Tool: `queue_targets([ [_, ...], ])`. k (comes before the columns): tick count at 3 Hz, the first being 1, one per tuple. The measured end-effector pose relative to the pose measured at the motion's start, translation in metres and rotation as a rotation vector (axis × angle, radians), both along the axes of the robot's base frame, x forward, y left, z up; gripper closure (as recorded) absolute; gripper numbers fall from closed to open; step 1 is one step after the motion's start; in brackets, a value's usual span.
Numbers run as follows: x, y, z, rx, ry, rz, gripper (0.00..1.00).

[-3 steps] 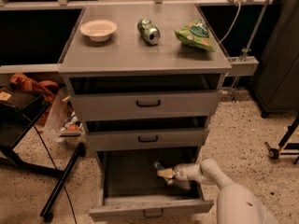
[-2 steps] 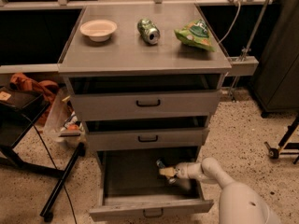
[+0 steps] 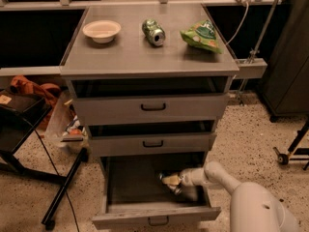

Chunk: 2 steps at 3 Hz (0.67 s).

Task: Place redbull can into bottom drawer

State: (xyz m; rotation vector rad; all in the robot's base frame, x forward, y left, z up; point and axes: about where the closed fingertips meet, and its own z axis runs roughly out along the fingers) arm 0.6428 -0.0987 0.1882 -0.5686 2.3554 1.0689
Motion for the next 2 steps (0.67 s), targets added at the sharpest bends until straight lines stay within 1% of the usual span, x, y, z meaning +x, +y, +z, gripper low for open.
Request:
queue_targets([
  [1, -0.0107, -0.0002, -0.0140, -0.069, -0.012, -0.029, 0.00],
  [2, -0.0107, -0.0002, -0.0140, -0.069, -0.012, -0.029, 0.00],
])
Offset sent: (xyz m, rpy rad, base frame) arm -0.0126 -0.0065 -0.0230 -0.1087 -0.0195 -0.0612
